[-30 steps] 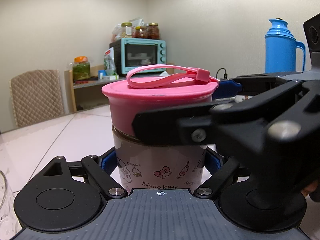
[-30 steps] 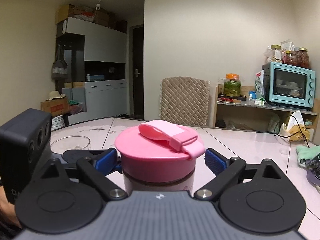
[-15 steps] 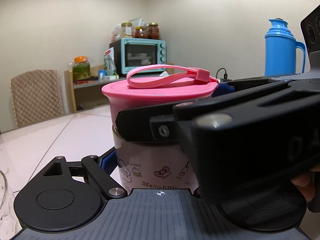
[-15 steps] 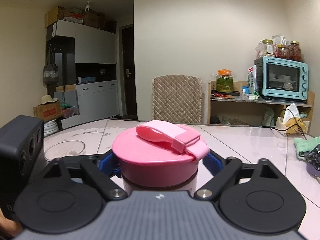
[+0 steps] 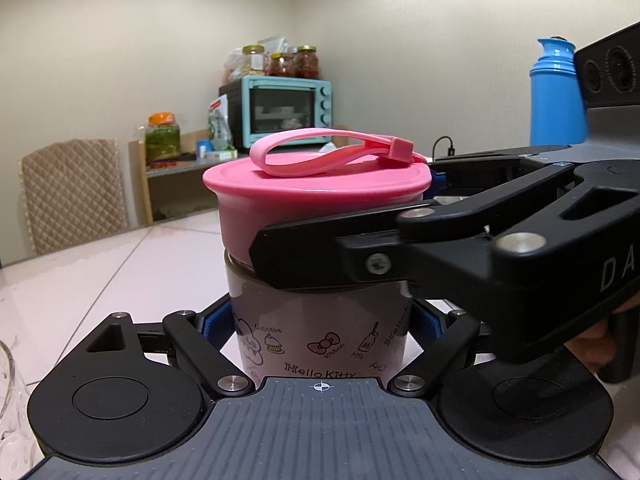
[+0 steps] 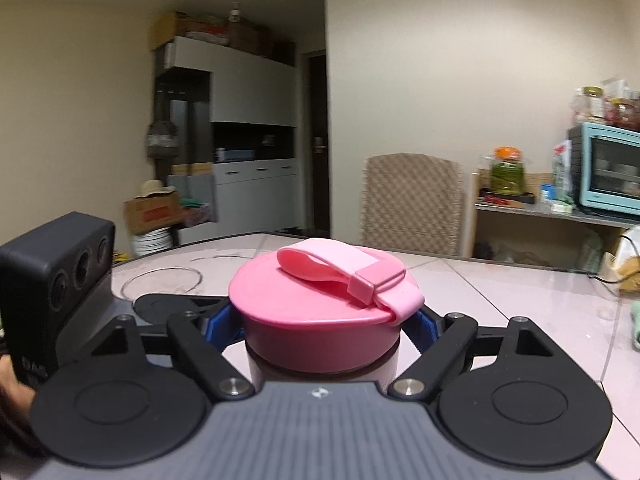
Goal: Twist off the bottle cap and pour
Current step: 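Regrip the lid and twist it again with the right gripper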
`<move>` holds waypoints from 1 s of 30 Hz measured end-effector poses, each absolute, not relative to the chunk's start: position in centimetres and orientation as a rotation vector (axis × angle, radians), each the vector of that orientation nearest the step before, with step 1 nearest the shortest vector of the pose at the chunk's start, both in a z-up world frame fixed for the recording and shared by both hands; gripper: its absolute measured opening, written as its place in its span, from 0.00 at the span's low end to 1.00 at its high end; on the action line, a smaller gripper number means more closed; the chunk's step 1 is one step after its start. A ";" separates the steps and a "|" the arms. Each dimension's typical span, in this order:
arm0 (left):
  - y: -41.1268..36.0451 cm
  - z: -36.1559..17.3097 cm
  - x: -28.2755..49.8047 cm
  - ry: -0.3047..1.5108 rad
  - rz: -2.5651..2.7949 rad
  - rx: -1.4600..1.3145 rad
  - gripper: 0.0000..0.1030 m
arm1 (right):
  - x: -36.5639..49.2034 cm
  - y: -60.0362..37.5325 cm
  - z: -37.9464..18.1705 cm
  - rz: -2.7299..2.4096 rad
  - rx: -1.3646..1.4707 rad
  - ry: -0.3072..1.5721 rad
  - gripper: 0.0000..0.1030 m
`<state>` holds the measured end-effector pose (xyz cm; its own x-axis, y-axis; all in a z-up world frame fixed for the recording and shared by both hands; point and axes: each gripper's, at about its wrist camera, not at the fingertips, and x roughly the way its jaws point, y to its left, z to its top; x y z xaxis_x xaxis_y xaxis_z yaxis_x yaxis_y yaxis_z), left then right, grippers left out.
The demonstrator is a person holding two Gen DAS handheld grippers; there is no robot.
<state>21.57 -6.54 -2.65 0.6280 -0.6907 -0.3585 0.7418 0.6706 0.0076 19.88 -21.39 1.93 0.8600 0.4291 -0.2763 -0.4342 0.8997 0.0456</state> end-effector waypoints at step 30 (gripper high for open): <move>-6.5 -2.6 21.7 0.342 -0.826 0.161 0.88 | 17.4 -23.2 3.5 0.445 0.004 0.276 0.94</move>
